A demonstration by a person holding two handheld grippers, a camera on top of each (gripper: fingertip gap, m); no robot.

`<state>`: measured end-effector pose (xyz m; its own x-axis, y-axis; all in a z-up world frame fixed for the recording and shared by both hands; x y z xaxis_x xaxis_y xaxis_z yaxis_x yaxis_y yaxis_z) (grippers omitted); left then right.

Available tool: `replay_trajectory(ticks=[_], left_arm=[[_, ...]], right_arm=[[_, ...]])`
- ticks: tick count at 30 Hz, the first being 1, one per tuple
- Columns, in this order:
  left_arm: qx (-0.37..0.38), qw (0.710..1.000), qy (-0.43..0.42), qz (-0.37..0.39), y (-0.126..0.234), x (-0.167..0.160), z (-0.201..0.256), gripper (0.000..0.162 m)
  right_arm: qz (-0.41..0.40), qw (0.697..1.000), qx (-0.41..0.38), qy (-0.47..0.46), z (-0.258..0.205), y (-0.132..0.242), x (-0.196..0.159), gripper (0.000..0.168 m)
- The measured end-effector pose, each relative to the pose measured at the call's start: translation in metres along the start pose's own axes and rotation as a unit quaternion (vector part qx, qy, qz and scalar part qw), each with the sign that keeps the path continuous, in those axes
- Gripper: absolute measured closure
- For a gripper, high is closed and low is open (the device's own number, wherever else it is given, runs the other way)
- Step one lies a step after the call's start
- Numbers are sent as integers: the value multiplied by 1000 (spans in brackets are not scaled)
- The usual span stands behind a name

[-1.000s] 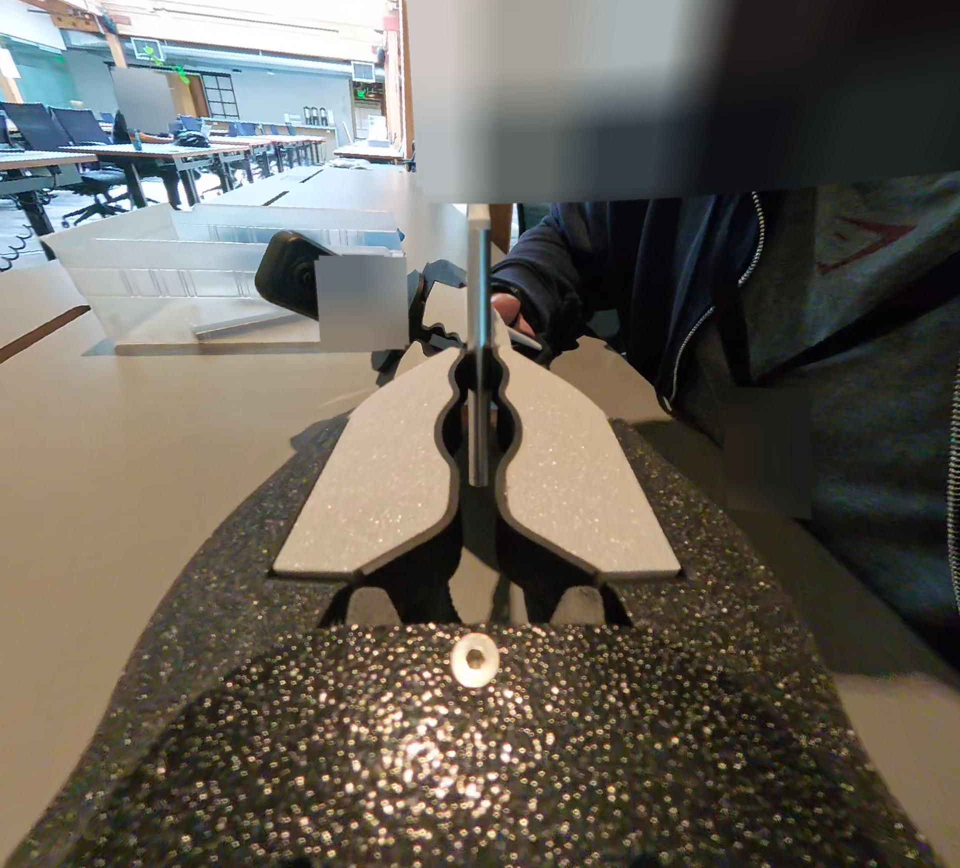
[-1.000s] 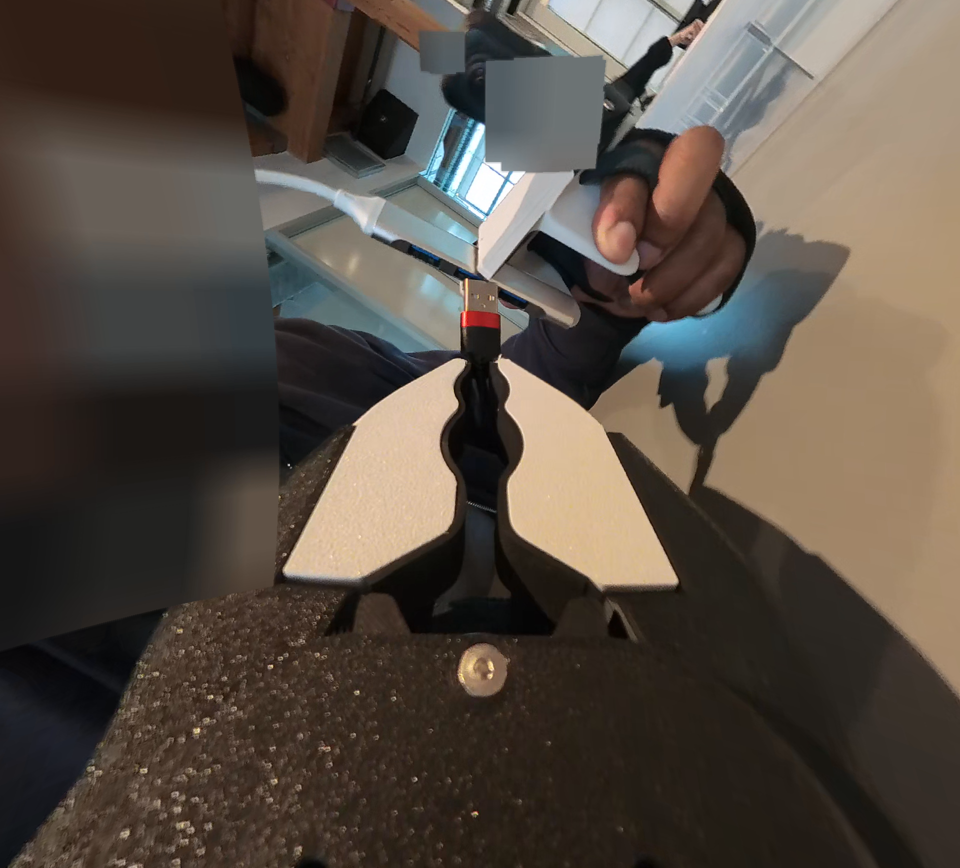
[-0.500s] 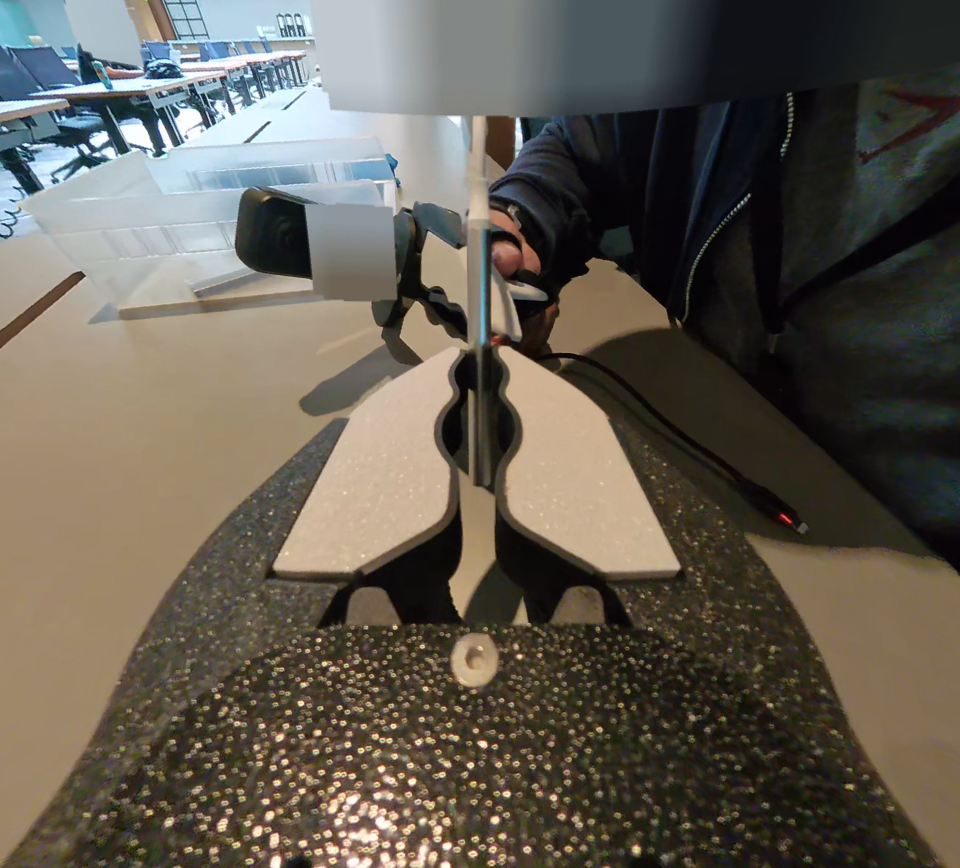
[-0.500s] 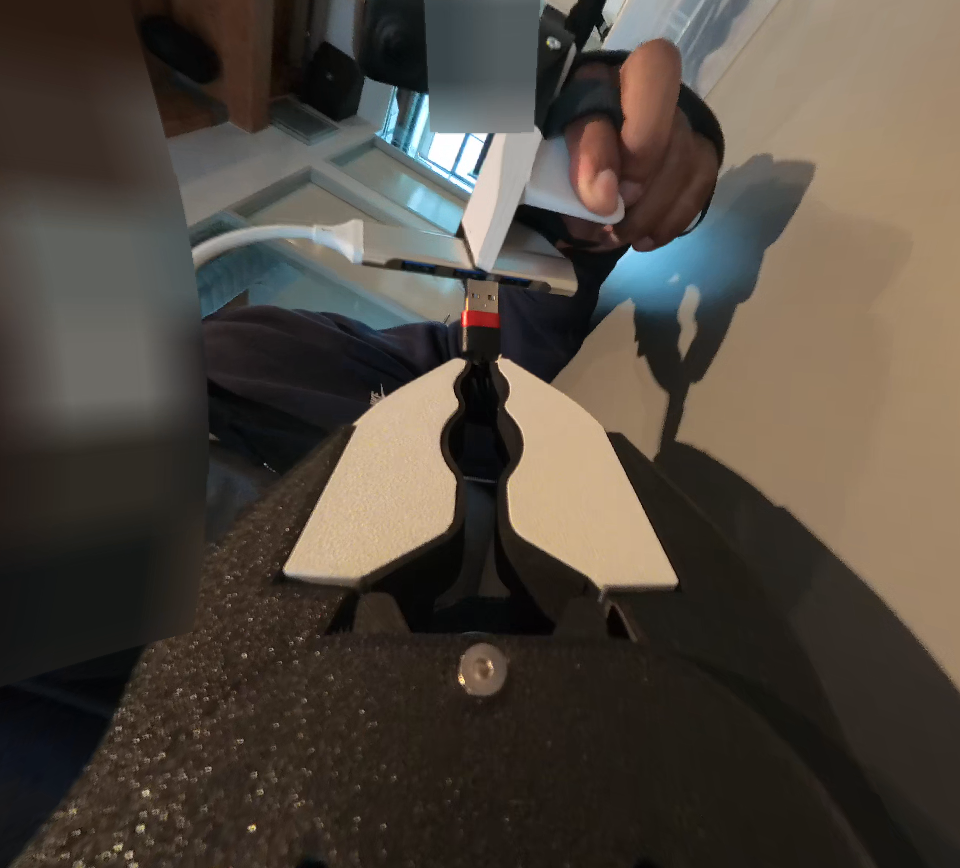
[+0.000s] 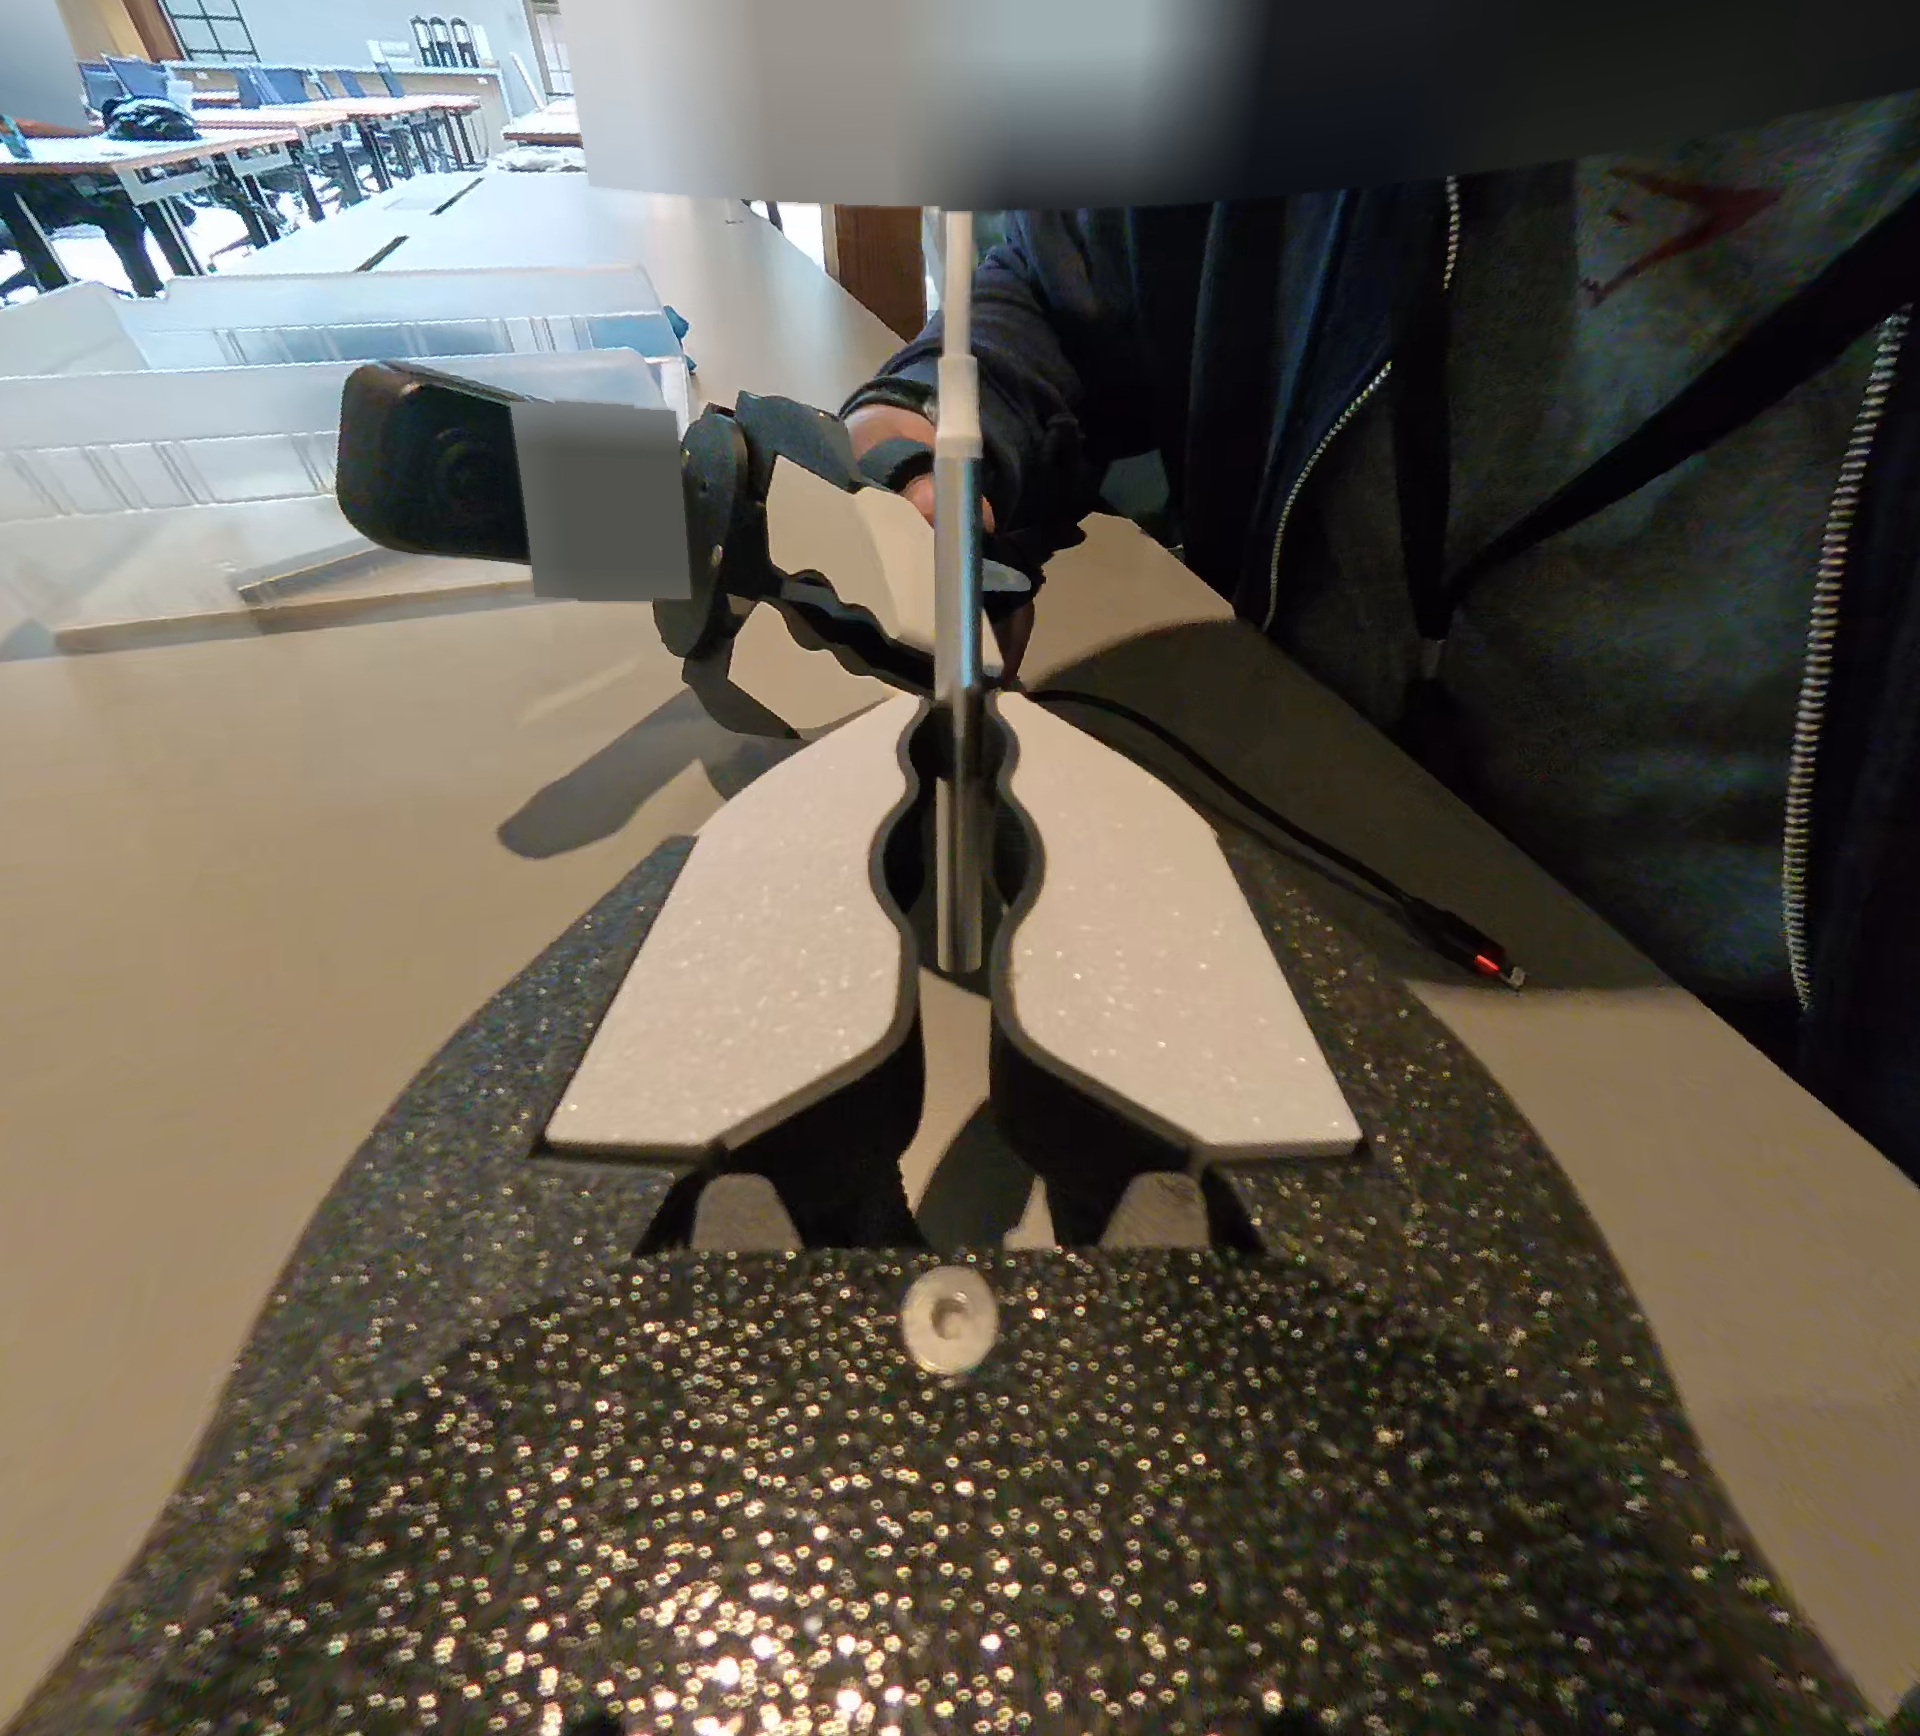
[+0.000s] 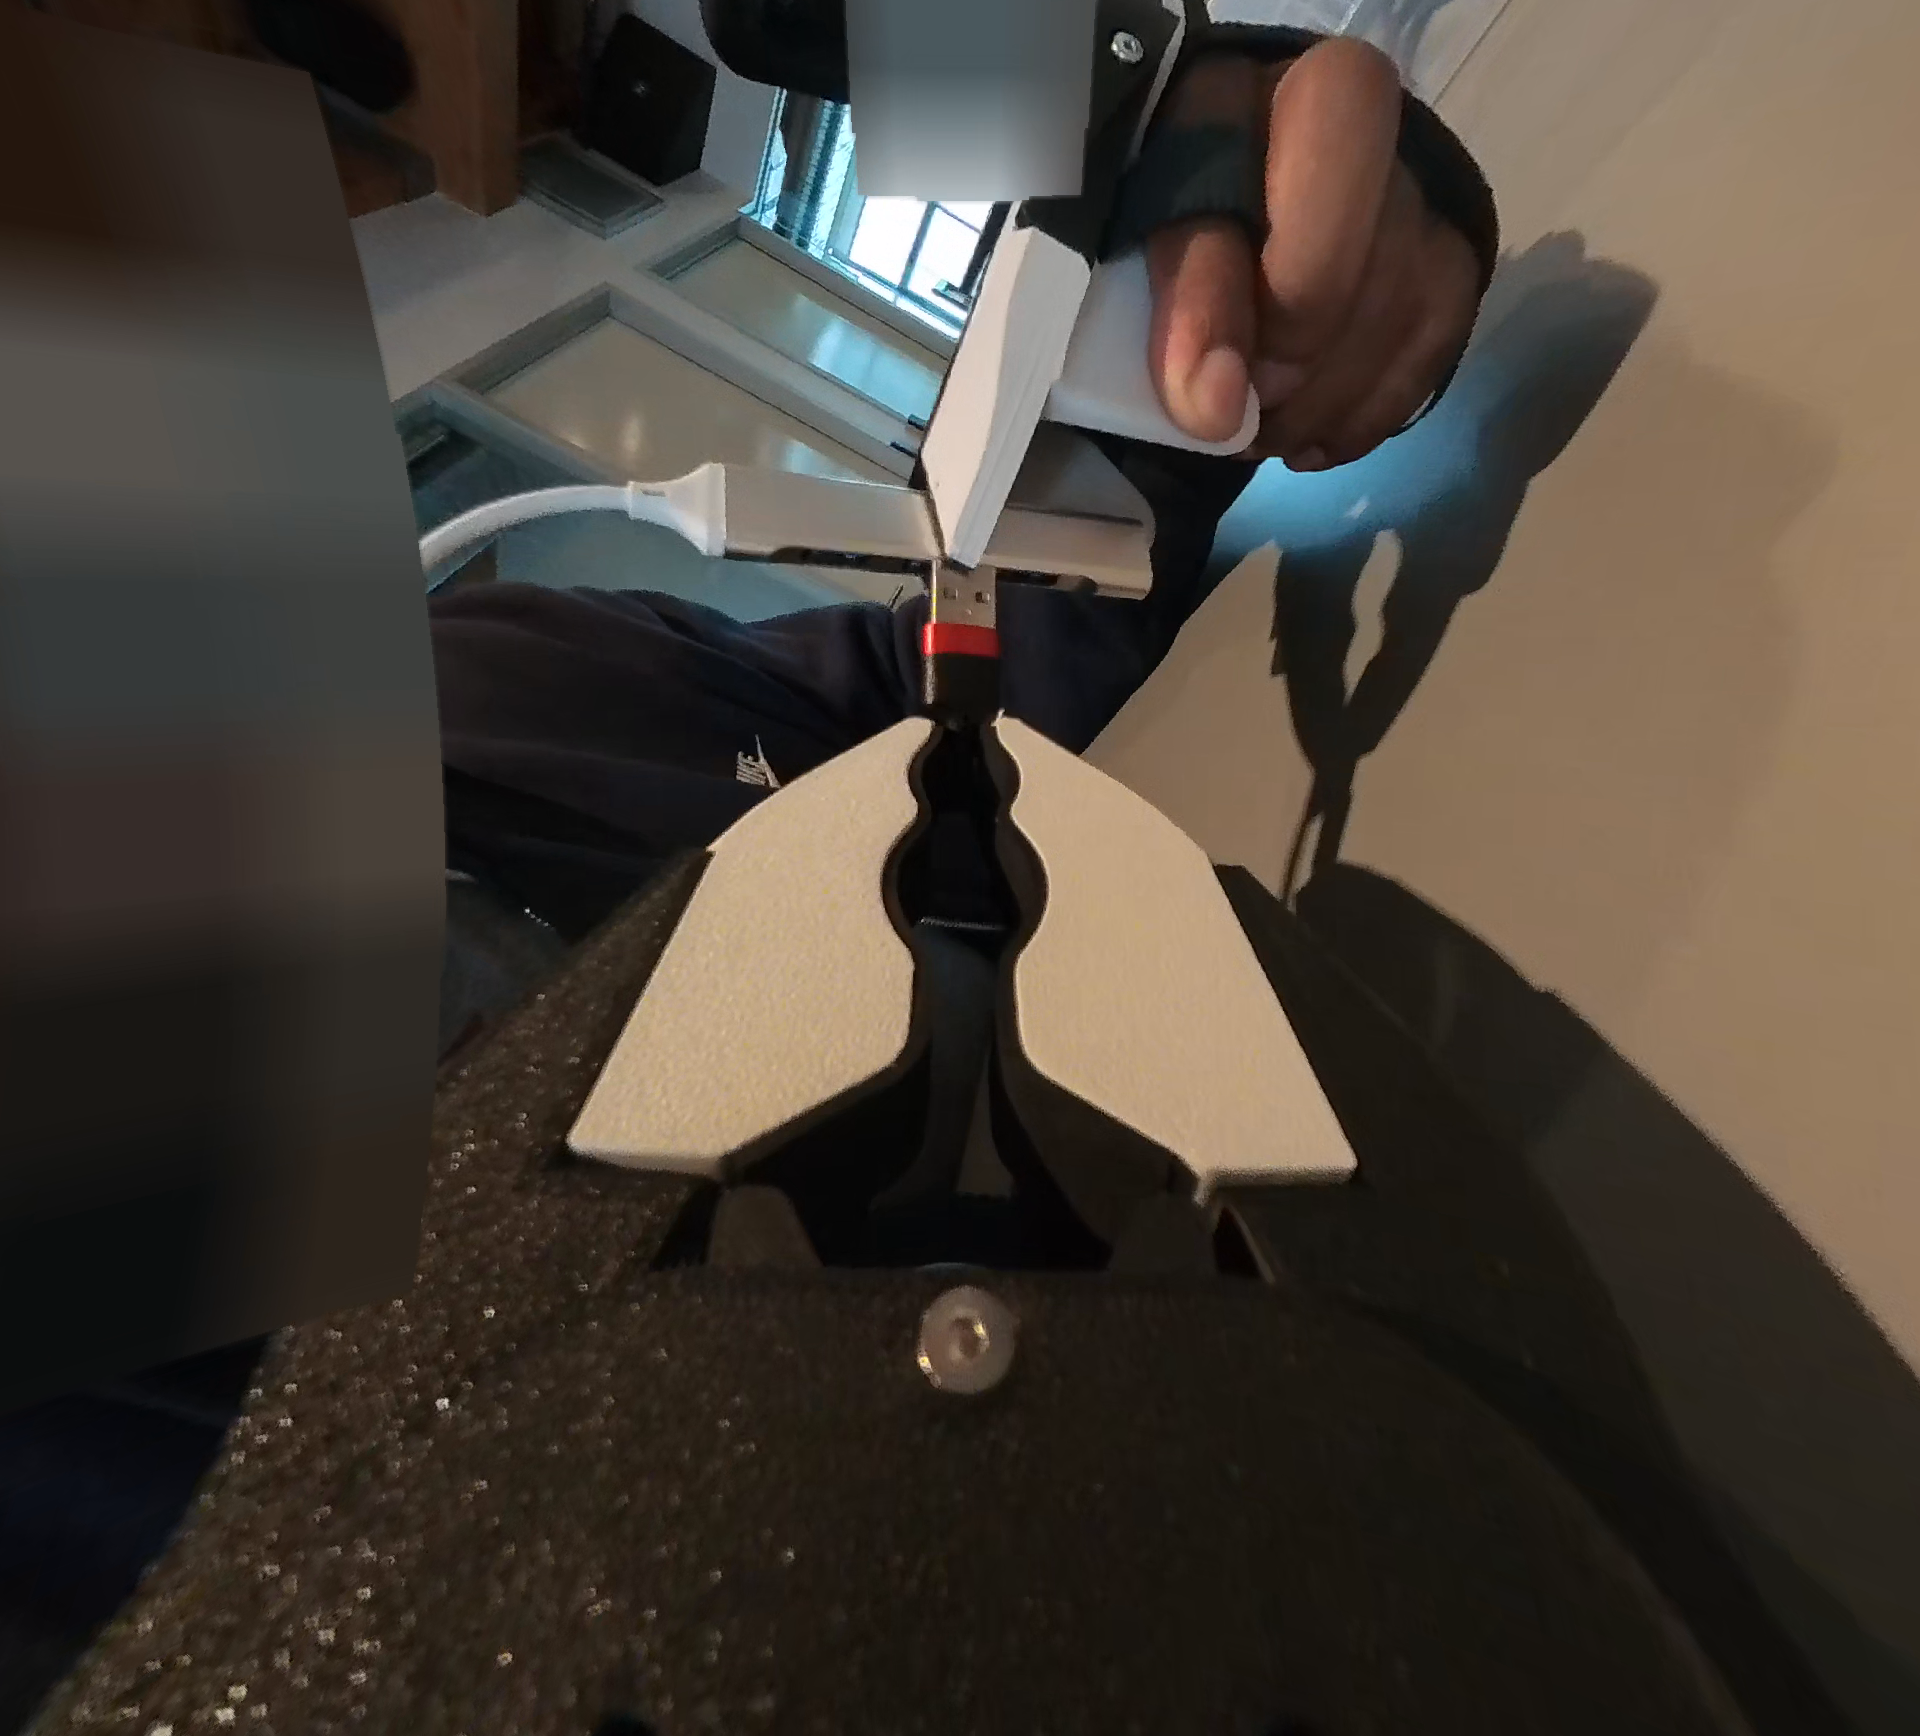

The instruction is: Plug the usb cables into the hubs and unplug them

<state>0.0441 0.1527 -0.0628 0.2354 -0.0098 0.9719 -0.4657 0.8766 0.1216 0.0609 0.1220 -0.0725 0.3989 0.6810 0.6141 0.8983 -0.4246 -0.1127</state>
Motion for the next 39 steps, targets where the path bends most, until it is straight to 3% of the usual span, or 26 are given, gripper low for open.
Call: replay_trajectory(ticks=[11,32,39], left_arm=[[20,999,-48,-15,-1,-1,1,155],[-36,999,2,-32,-2,-10,11,155],[3,998,-37,-59,-4,-12,7,155]], right_arm=[[-15,1000,4,-7,-1,-2,-5,162],[-41,999,9,-15,-2,-5,-13,163],[-53,999,3,-13,-2,-6,-17,163]])
Point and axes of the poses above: each gripper's, where its closed fingertips meet, y back along the fingers, x out of its top, z = x × y across the jaws, the point moved 1 cm from there along y, back along the fingers, and after that the axes turned 11 degrees about y, right-handed, at the moved point
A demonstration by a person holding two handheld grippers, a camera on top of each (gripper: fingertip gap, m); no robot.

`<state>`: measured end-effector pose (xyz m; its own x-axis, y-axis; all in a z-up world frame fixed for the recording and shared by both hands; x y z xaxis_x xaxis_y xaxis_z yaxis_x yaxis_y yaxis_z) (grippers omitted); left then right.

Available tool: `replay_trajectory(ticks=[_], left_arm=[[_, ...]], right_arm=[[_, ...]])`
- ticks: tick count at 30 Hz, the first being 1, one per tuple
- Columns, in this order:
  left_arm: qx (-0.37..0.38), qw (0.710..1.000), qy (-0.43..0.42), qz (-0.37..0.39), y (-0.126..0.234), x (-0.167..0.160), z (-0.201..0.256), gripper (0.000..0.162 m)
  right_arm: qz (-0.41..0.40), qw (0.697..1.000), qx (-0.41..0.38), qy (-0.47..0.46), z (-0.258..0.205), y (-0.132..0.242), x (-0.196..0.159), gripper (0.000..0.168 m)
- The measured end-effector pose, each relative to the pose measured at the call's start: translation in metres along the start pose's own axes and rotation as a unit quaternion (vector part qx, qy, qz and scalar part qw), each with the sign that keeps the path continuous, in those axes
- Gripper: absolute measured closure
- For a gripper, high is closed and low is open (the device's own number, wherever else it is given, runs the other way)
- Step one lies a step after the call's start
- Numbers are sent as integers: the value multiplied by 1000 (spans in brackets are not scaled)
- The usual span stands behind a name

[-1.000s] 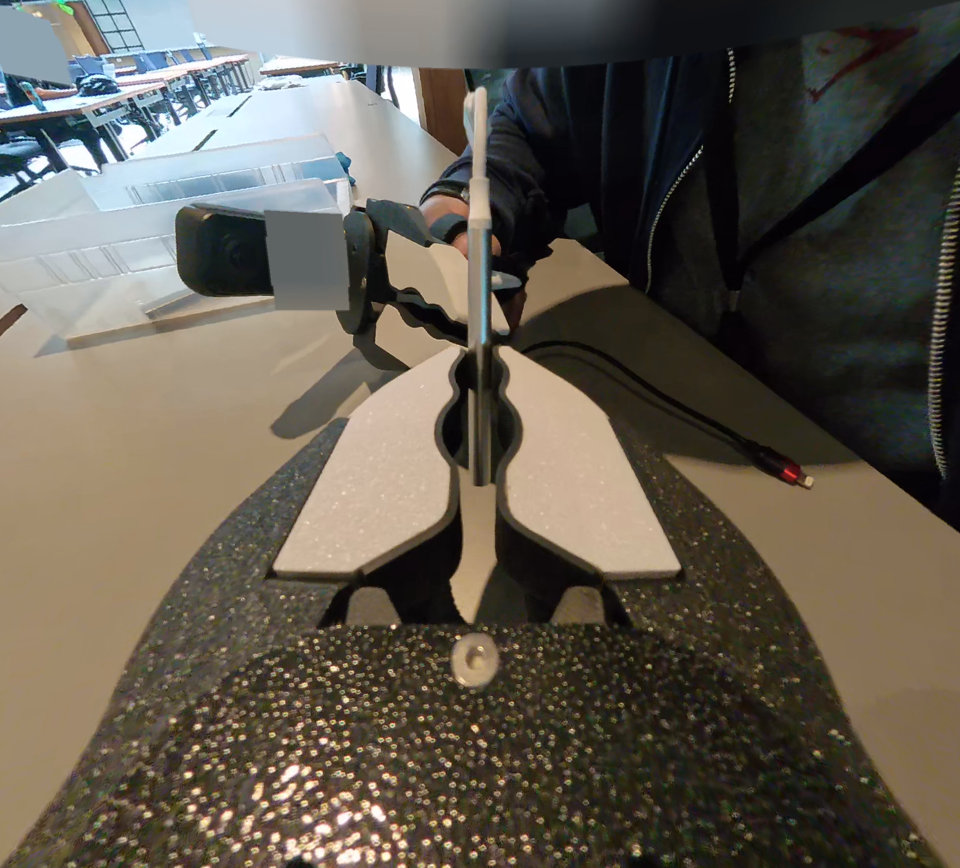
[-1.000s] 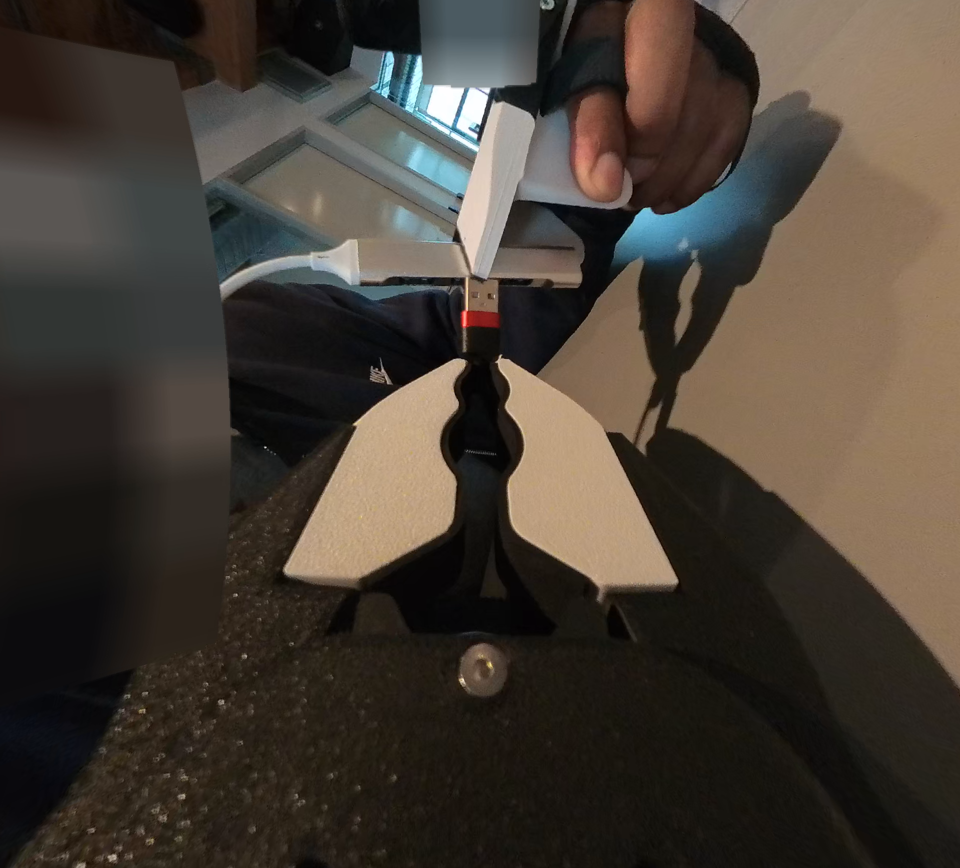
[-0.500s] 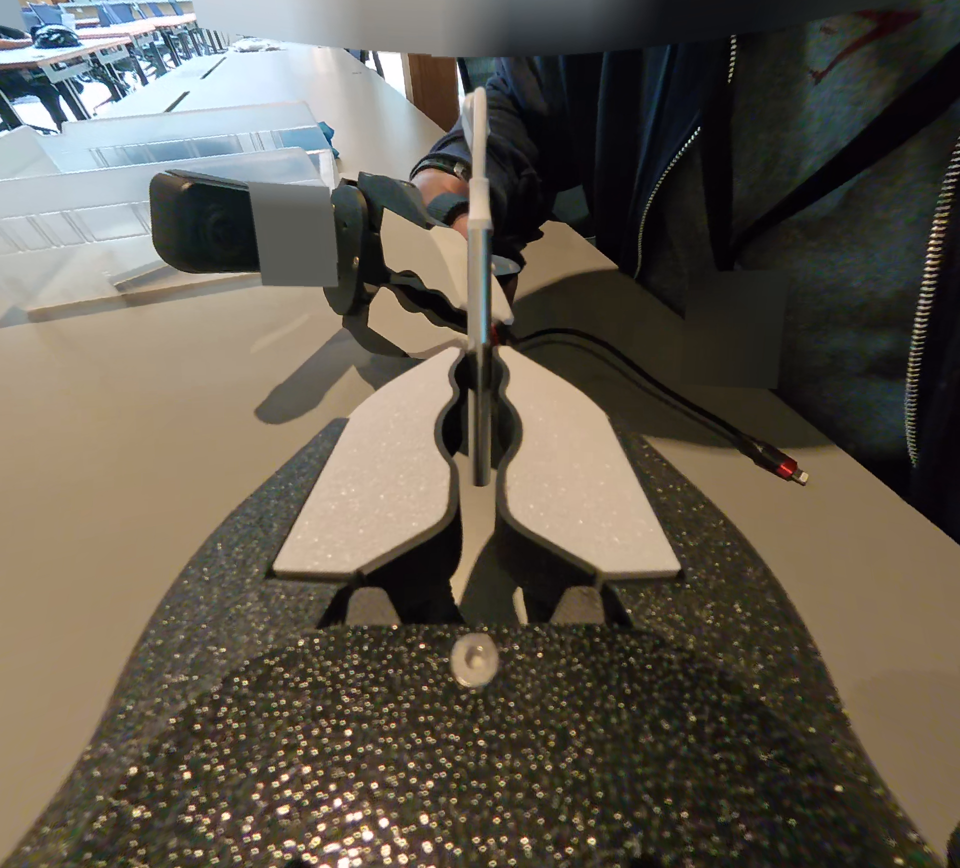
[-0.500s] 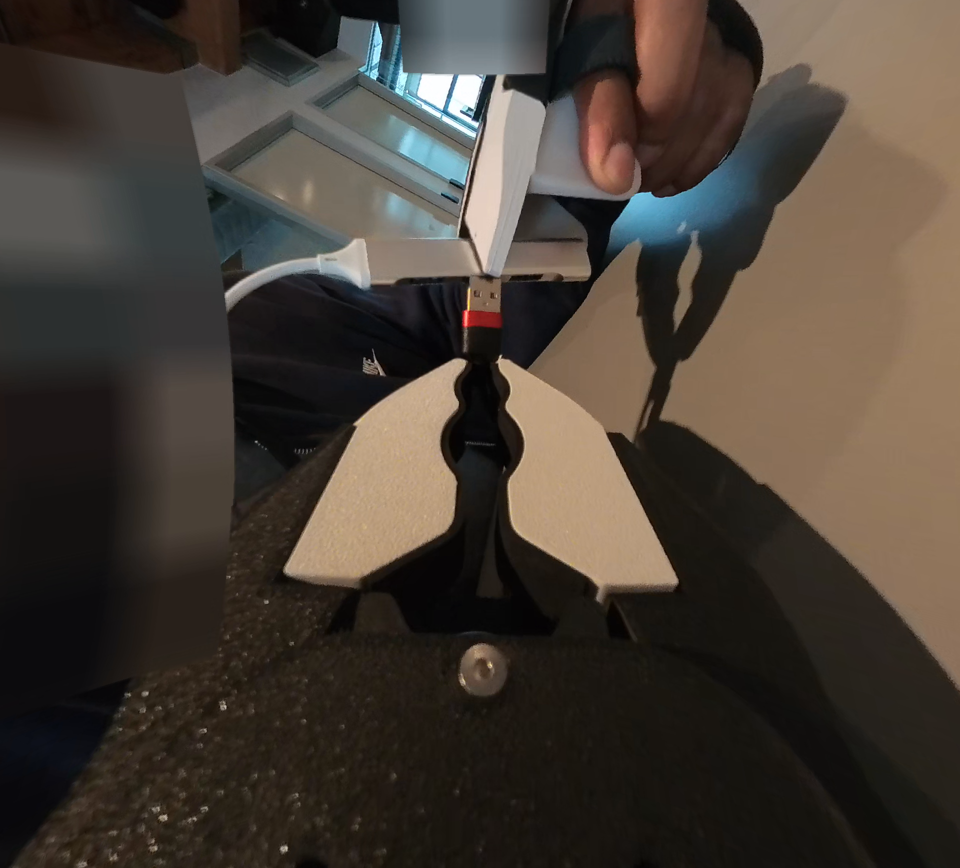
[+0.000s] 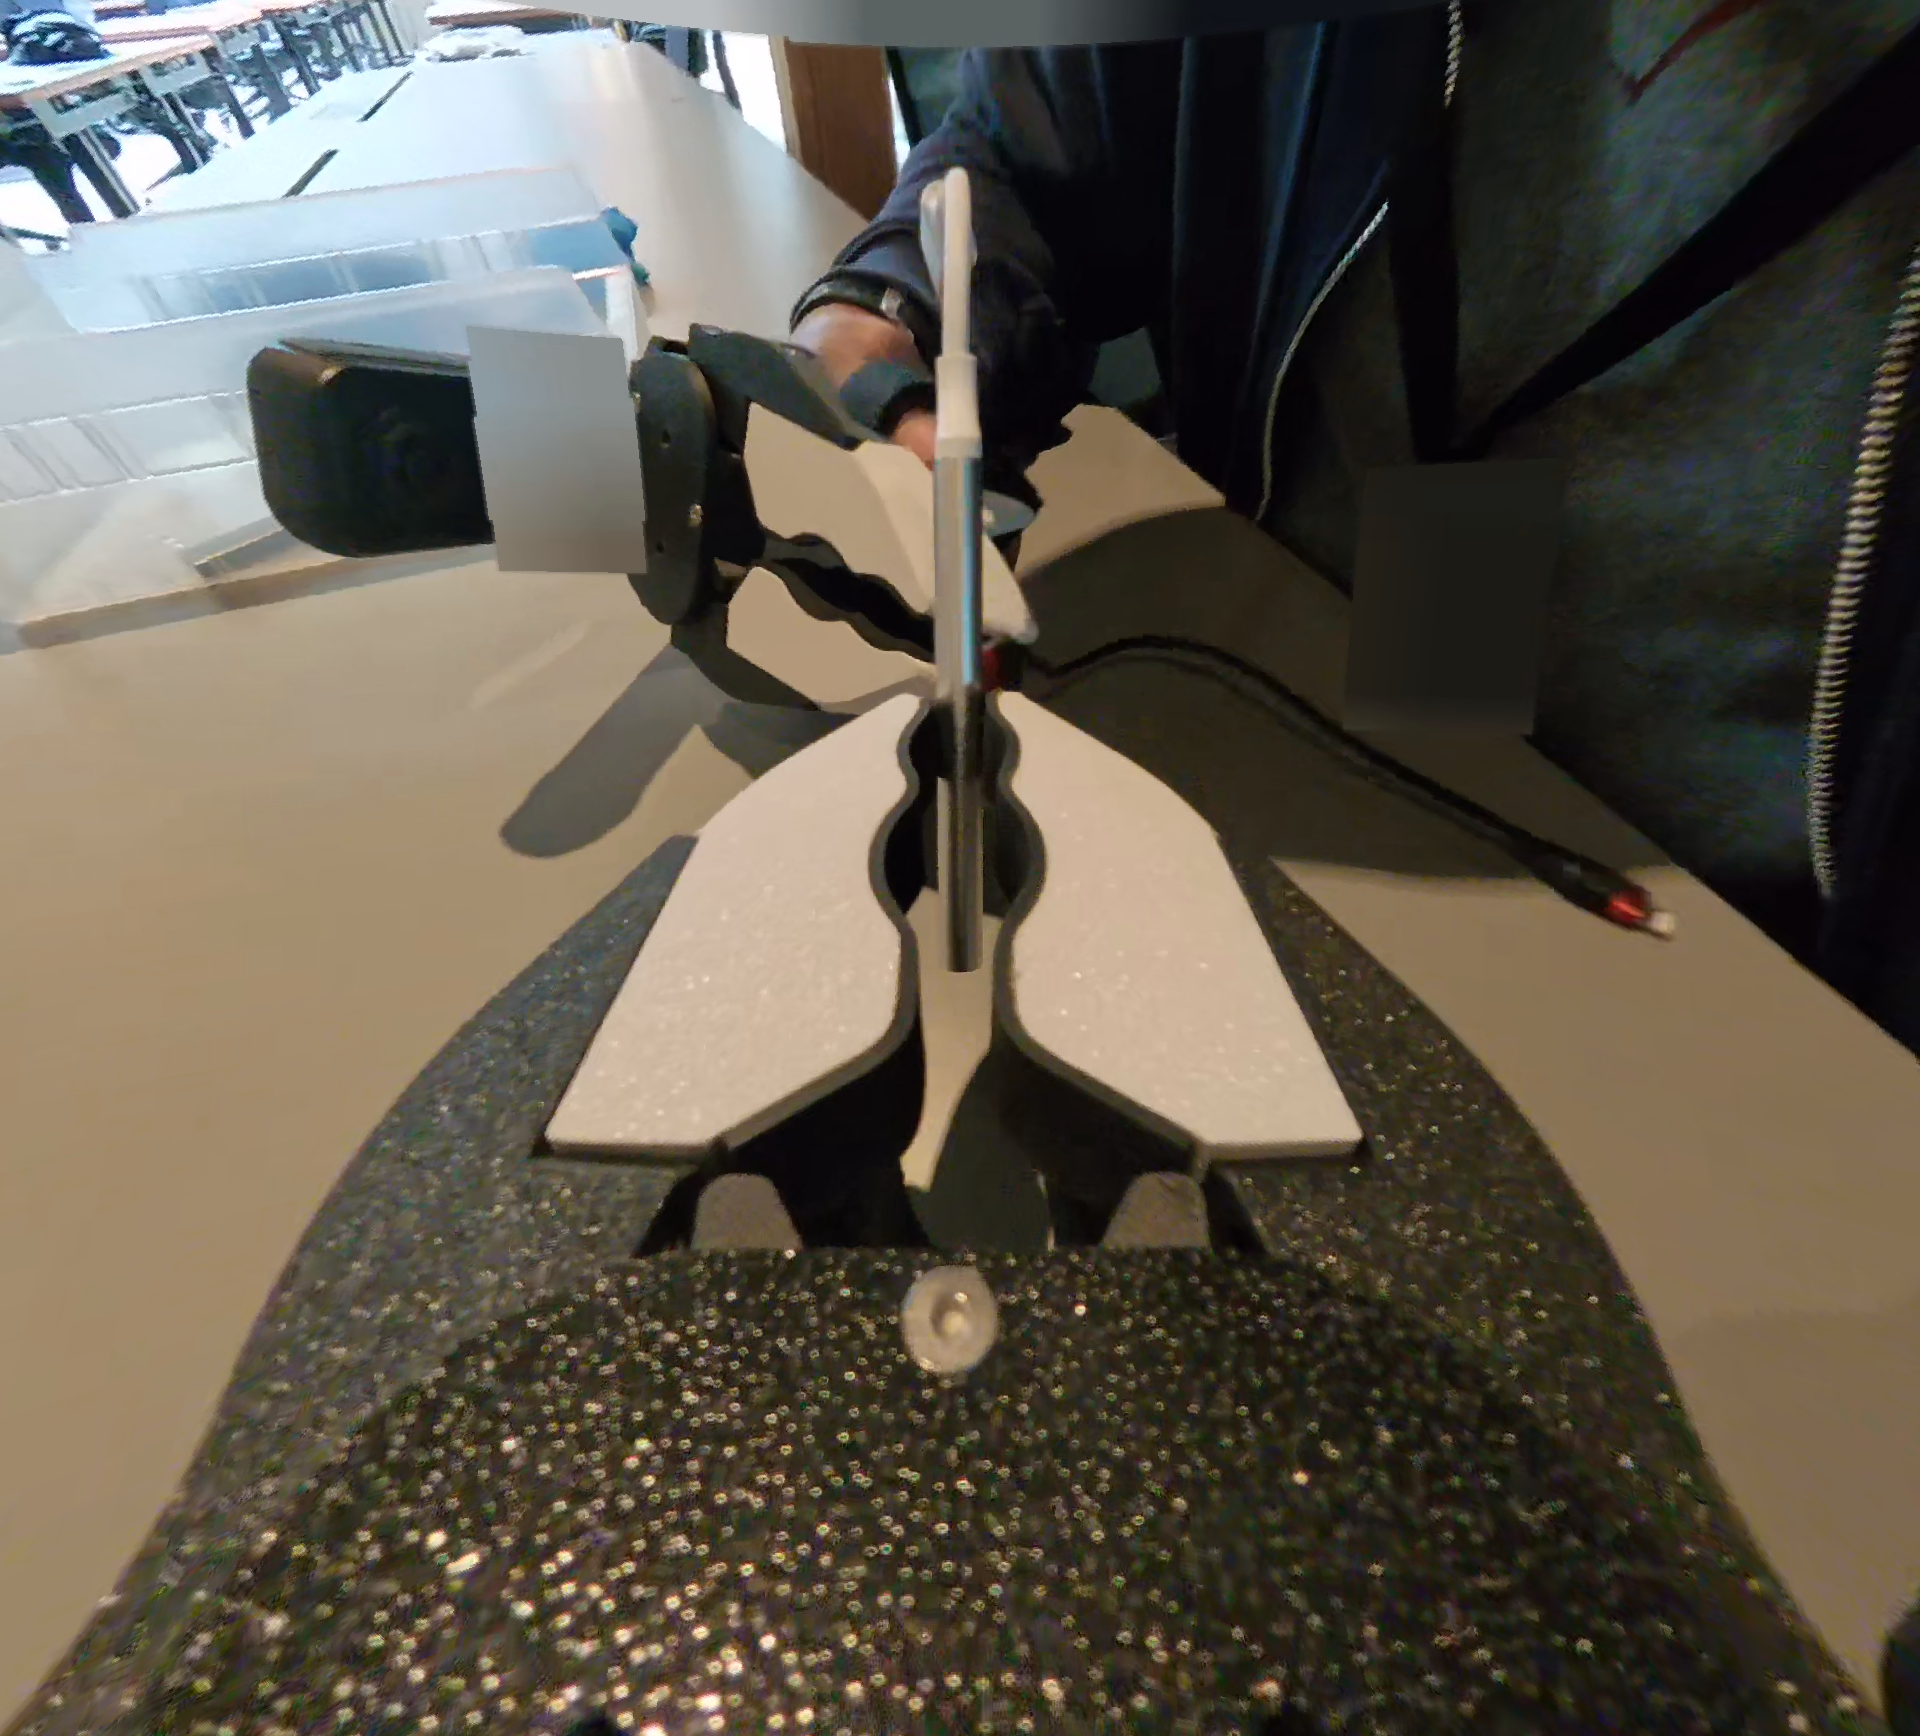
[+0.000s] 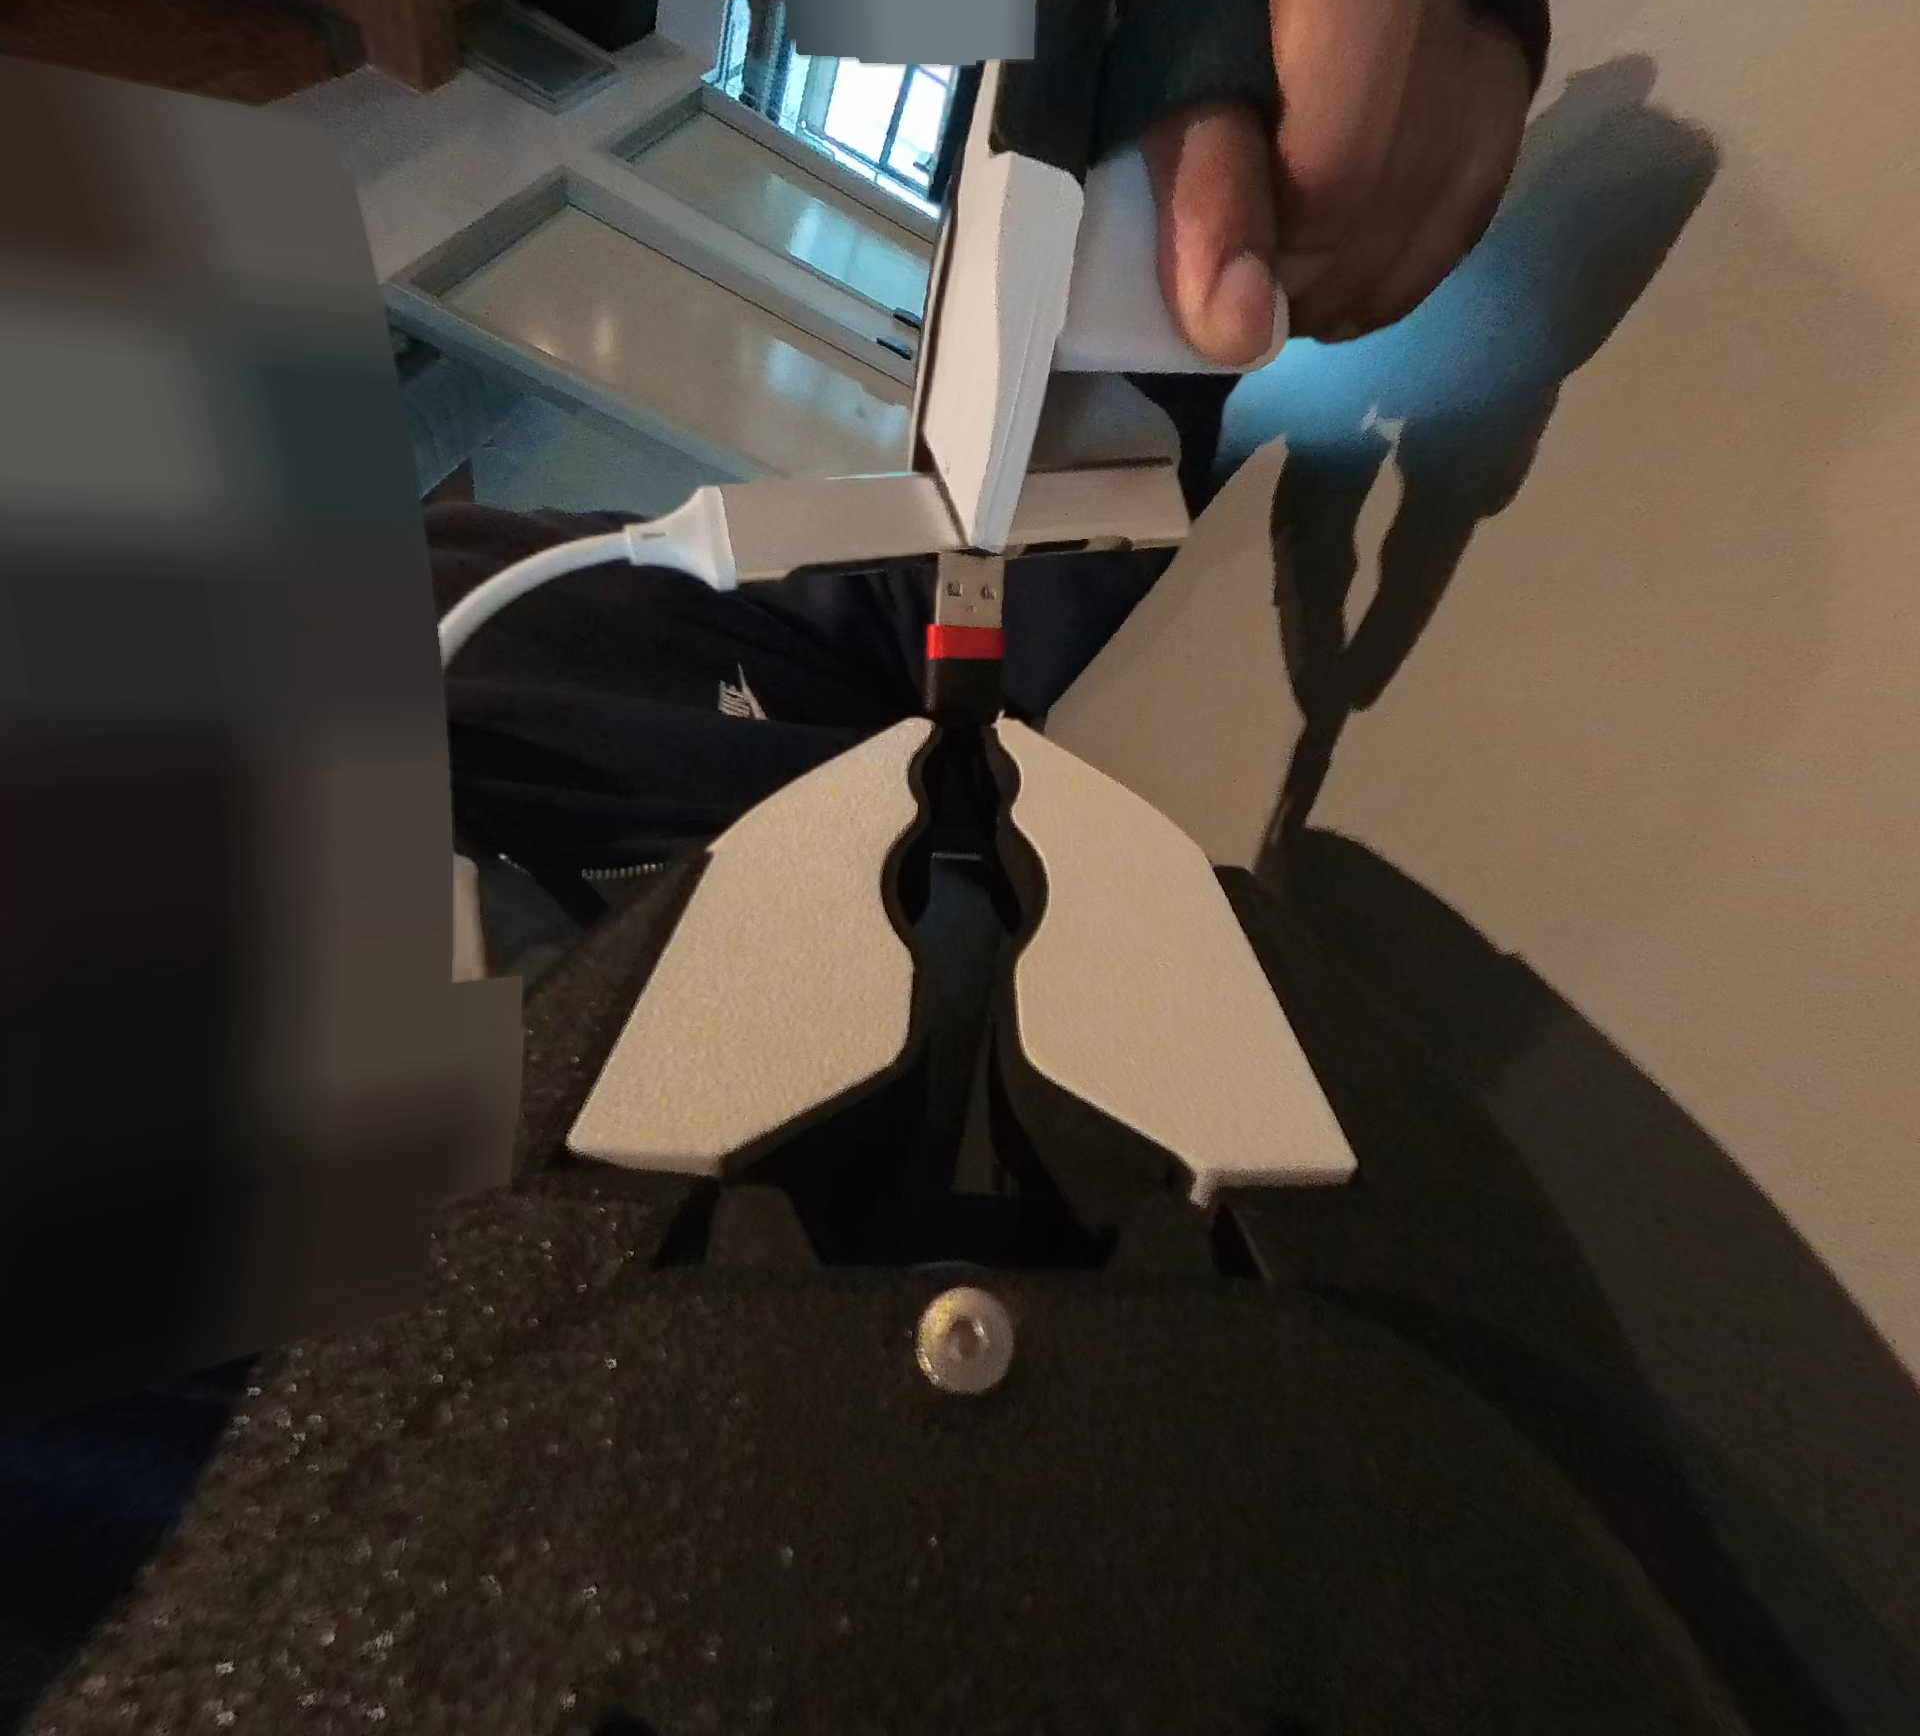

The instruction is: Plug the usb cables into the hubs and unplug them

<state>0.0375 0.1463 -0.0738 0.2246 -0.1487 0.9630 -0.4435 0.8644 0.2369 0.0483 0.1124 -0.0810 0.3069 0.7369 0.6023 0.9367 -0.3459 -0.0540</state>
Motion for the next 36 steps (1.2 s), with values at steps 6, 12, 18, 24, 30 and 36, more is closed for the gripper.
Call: replay_trajectory(ticks=[6,12,18,24,30,36], left_arm=[[0,1000,-19,-15,2,1,6,155],[-4,999,-30,-24,0,2,11,155],[7,999,-22,-39,1,-4,8,155],[10,999,40,-35,0,-8,-2,155],[-9,988,155,-21,-2,-12,-9,154],[-9,975,221,-15,-4,-15,-15,155]], right_arm=[[2,1000,-11,7,2,0,0,162],[-13,999,-26,26,2,-3,-4,162],[-21,996,-65,60,7,-3,-5,162],[-36,986,-121,108,17,0,-4,162],[-46,983,-141,110,23,5,-4,162],[-56,979,-164,110,31,8,-4,162]])
Point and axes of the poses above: each gripper's, where its closed fingertips meet, y back along the fingers, x out of its top, z = x × y across the jaws, the point moved 1 cm from there along y, back along the fingers, and after that the axes turned 11 degrees about y, right-handed, at the moved point
